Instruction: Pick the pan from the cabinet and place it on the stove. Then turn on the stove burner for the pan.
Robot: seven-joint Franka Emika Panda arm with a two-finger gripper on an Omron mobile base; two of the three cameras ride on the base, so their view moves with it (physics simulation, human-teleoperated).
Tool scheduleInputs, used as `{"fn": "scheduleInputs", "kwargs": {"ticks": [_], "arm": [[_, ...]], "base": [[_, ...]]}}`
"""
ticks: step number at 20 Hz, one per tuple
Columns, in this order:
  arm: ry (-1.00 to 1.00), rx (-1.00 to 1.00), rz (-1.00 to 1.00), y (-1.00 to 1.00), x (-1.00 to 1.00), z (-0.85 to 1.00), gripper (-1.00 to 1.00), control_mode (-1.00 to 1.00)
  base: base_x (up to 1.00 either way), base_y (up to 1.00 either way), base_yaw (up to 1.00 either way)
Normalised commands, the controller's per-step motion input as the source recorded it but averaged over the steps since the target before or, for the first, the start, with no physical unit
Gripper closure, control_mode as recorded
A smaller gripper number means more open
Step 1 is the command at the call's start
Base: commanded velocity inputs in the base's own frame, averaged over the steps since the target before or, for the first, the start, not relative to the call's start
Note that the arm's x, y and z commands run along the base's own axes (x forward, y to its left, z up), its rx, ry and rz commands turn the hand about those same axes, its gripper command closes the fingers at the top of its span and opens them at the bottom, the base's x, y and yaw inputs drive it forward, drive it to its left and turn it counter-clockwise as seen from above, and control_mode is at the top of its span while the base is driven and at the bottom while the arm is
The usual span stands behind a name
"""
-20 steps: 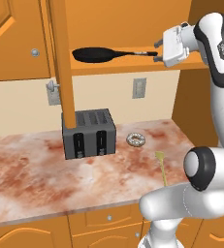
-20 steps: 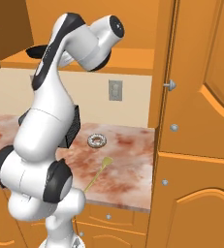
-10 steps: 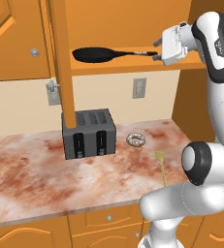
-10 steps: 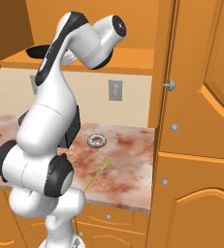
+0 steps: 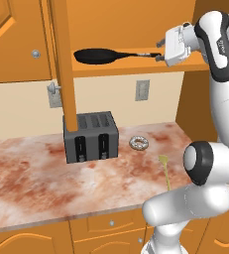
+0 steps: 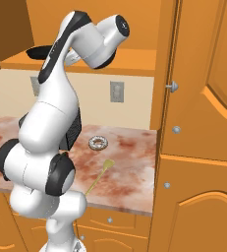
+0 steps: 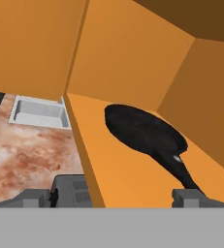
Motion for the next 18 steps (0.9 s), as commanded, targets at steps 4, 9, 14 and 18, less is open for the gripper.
{"fn": "scheduleInputs", "kwargs": {"ticks": [4, 9, 14, 18], "arm": [[0.0, 0.0, 0.01, -0.03, 0.12, 0.0, -1.0, -1.0], [0.0, 0.0, 0.01, 0.02, 0.25, -0.02, -1.0, -1.0], [0.0, 0.0, 0.02, 0.03, 0.26, -0.05, -1.0, -1.0], [0.0, 0.0, 0.04, 0.0, 0.22, -0.07, -1.0, -1.0]], "base": [[0.0, 0.0, 0.0], [0.0, 0.0, 0.0], [0.0, 0.0, 0.0], [0.0, 0.0, 0.0]]}}
